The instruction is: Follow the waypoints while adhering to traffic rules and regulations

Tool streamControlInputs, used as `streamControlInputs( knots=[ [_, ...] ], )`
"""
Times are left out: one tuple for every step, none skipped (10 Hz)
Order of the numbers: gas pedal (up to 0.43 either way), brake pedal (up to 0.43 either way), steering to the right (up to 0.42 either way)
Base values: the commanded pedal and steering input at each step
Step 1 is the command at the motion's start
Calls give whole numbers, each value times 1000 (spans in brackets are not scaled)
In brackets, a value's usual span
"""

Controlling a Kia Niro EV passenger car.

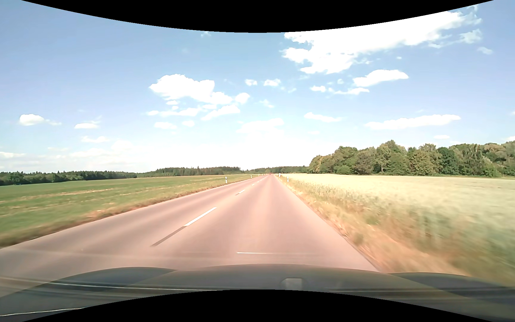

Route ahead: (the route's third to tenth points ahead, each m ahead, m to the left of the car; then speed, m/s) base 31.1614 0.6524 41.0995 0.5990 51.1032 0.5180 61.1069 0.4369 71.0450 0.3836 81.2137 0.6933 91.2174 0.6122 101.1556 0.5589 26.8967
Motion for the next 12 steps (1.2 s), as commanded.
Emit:
streamControlInputs(
  knots=[
    [150,6,-2],
    [150,6,-2],
    [150,6,-3],
    [150,6,-3],
    [110,6,-3],
    [110,6,-2],
    [110,6,-1],
    [110,6,-1],
    [110,6,-1],
    [110,6,-2],
    [110,6,-2],
    [110,6,-2]
  ],
)
